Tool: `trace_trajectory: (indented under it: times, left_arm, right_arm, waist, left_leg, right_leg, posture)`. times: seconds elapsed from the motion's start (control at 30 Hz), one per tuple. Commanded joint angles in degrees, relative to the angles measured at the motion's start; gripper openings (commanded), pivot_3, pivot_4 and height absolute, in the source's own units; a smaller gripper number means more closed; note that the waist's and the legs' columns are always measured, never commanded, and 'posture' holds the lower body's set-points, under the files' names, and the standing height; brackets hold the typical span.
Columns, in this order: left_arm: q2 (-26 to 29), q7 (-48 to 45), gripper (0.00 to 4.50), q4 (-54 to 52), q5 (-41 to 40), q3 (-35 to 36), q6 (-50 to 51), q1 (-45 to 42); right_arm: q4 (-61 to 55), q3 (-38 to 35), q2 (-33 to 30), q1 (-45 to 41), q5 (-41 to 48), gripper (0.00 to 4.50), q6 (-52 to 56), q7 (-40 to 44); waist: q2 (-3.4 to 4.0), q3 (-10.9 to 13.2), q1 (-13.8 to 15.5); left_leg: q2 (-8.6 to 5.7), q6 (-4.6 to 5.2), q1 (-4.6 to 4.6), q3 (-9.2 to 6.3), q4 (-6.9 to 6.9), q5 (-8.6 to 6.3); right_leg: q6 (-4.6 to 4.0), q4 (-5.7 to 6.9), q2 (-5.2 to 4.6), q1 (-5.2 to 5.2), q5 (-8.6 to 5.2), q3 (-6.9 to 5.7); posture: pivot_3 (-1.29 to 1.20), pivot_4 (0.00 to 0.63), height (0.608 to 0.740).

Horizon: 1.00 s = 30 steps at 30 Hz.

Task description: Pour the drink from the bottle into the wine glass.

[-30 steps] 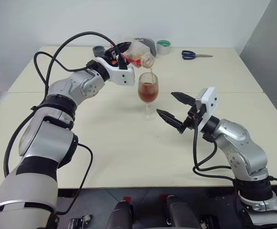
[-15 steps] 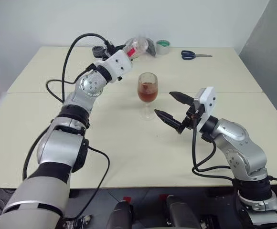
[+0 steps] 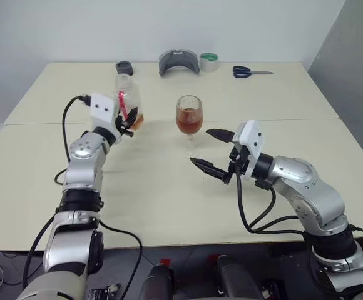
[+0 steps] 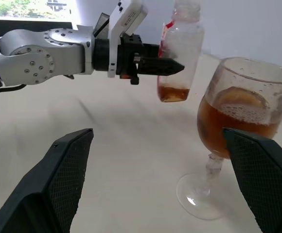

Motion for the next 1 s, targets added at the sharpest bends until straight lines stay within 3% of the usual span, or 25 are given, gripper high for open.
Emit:
trace_trajectory:
  times: [0.03,0.57,0.6,0.83,1.0]
  left_arm:
    - [0.5,2.5,1.68,-7.0,-2.1,3.6,2.4,2.9]
    - [-2.2,4.0,1.68,-6.4,-5.1,5.8,2.2,9.5]
    - [-2.2,3.9,2.40,-6.3,-5.3,5.9,2.2,9.5]
    - [-1.8,2.6,4.48,-6.8,-5.0,4.7,1.5,10.3]
    - [-2.0,2.4,4.48,-9.7,-4.5,4.2,0.9,12.6]
  right_arm:
    - [-0.4,2.1,1.2,-2.3,-0.7,4.50,0.4,0.5]
    - [2.5,2.5,5.2,-5.1,-2.2,4.50,3.2,-0.3]
    - [2.5,2.5,5.3,-5.1,-2.2,4.50,3.3,-0.3]
    - [2.1,1.5,5.9,-5.0,-1.5,4.50,4.8,-0.4]
    - [1.6,1.1,5.1,-3.2,-2.0,4.50,4.4,-0.4]
  waist:
    - [-0.01,0.0,0.1]
    - [-0.12,-0.1,1.4]
    - [-0.12,-0.1,1.4]
    - [-0.12,-0.1,1.3]
    - [-0.12,-0.1,1.3]
  left_leg:
    - [-0.01,0.00,-0.01,-0.02,0.00,0.00]
    - [-0.03,0.02,0.00,0.04,0.00,-0.01]
    - [-0.04,0.02,0.00,0.06,0.00,-0.01]
    - [-0.04,0.02,0.00,0.05,-0.01,-0.02]
    - [-0.03,0.02,0.01,0.06,-0.02,-0.02]
  right_leg:
    - [0.00,0.00,-0.01,0.00,0.00,-0.03]
    - [-0.01,-0.05,-0.05,0.02,0.01,-0.02]
    - [0.00,-0.04,-0.05,0.02,0.01,-0.01]
    - [-0.01,-0.05,-0.05,0.02,0.01,-0.02]
    - [-0.01,-0.05,-0.05,0.02,0.01,-0.01]
  posture:
    - [0.00,0.150,0.740]
    - [0.00,0.150,0.740]
    - [0.00,0.150,0.740]
    - [0.00,0.150,0.740]
    - [0.00,0.150,0.740]
